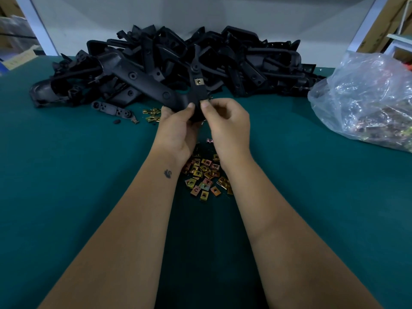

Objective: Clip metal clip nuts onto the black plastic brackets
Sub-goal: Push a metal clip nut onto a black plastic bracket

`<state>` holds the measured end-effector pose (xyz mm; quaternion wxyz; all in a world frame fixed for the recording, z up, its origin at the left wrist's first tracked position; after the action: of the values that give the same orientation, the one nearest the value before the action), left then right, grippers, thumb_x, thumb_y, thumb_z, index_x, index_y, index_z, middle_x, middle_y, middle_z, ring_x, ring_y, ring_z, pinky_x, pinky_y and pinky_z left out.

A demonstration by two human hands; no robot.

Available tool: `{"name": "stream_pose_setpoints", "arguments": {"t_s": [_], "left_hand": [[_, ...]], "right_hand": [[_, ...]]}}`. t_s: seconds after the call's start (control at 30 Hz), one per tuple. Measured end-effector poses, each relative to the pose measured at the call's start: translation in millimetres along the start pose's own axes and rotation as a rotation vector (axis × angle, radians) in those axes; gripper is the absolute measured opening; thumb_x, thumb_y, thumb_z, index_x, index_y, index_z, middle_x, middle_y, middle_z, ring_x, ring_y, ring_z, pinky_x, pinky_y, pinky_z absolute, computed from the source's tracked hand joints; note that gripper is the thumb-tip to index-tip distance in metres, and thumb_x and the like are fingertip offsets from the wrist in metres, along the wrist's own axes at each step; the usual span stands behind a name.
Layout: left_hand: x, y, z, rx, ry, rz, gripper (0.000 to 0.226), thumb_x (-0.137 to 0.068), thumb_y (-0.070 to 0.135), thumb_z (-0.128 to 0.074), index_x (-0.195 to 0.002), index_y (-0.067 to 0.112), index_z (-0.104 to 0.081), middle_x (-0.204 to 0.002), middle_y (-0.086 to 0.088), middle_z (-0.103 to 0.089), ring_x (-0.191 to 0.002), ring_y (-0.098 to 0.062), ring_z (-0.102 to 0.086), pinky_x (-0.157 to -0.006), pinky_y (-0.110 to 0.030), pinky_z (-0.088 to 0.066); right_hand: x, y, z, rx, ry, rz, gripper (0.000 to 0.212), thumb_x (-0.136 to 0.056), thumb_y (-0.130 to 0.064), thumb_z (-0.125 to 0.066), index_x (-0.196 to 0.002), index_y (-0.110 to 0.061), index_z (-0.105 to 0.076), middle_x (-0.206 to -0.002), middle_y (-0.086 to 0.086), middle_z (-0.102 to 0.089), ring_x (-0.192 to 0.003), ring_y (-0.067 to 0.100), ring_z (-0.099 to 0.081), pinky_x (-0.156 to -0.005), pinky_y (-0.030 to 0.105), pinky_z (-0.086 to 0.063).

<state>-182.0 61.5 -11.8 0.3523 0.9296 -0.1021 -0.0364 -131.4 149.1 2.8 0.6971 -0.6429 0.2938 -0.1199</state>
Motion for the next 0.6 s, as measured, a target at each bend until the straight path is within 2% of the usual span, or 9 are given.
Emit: {"name": "stream_pose_setpoints", "arguments": {"t_s": [0.1,0.27,0.33,0.43,0.5,0.6], "left_hand": [[0,0,4,-0.040,0.024,-0.005,0.024,-0.098,-0.010,-0.044,-0.112,0.008,-0.051,-0.097,-0.011,-0.068,-0.083,-0.018,-0.072,-0.098,-0.045,-0.054],[1,4,5,-0.051,0.010,-0.005,0.029,-0.095,-0.013,-0.044,-0.102,0.009,-0.060,-0.089,-0.007,-0.072,-0.083,-0.020,-0.071,-0.094,-0.040,-0.056],[1,5,7,-0.048,0.018,0.019,0.026,-0.094,-0.012,-0.046,-0.107,0.006,-0.059,-0.093,-0.010,-0.071,-0.084,-0.022,-0.069,-0.088,-0.037,-0.058],[3,4,7,-0.089,0.022,0.026,0.027,-0.093,-0.011,-0.047,-0.112,0.005,-0.057,-0.093,-0.010,-0.069,-0.081,-0.021,-0.069,-0.080,-0.033,-0.058],[5,4,6,-0.102,0.019,0.030,0.028,-0.093,-0.011,-0.048,-0.116,0.005,-0.056,-0.099,-0.013,-0.068,-0.086,-0.023,-0.068,-0.083,-0.035,-0.058],[5,3,3,-0.124,-0.001,0.033,0.034,-0.095,-0.011,-0.048,-0.125,0.004,-0.054,-0.111,-0.016,-0.065,-0.093,-0.024,-0.067,-0.090,-0.036,-0.056]], "right_hand": [[4,0,-2,0.205,-0.037,0.096,0.016,-0.088,-0.028,-0.070,-0.097,-0.015,-0.070,-0.093,-0.006,-0.067,-0.087,0.005,-0.062,-0.073,0.014,-0.048],[4,-3,4,0.488,-0.022,0.293,0.025,-0.089,-0.035,-0.068,-0.098,-0.011,-0.069,-0.095,-0.003,-0.063,-0.091,0.012,-0.057,-0.075,0.025,-0.046],[4,-3,7,0.521,-0.016,0.352,0.024,-0.089,-0.033,-0.067,-0.092,-0.009,-0.069,-0.089,-0.002,-0.062,-0.087,0.014,-0.057,-0.073,0.029,-0.046],[6,-8,12,0.524,0.025,0.456,0.027,-0.085,-0.028,-0.070,-0.072,-0.006,-0.061,-0.072,-0.003,-0.054,-0.072,0.014,-0.051,-0.061,0.026,-0.037],[7,-11,13,0.525,0.039,0.486,0.030,-0.084,-0.025,-0.070,-0.067,-0.004,-0.058,-0.068,-0.001,-0.053,-0.068,0.016,-0.050,-0.059,0.029,-0.038],[7,-10,13,0.508,0.023,0.469,0.031,-0.086,-0.026,-0.069,-0.069,-0.002,-0.059,-0.070,0.003,-0.056,-0.067,0.020,-0.055,-0.060,0.041,-0.046]]}}
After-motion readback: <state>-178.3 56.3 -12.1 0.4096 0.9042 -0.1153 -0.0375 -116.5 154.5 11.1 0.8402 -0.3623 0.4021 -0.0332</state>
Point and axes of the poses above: each hand's wrist, its own x-axis away from the middle knuckle, its own z-axis out of the back of the hand, y = z × x, the point moved 3 cm from there along -x, towards the middle knuckle
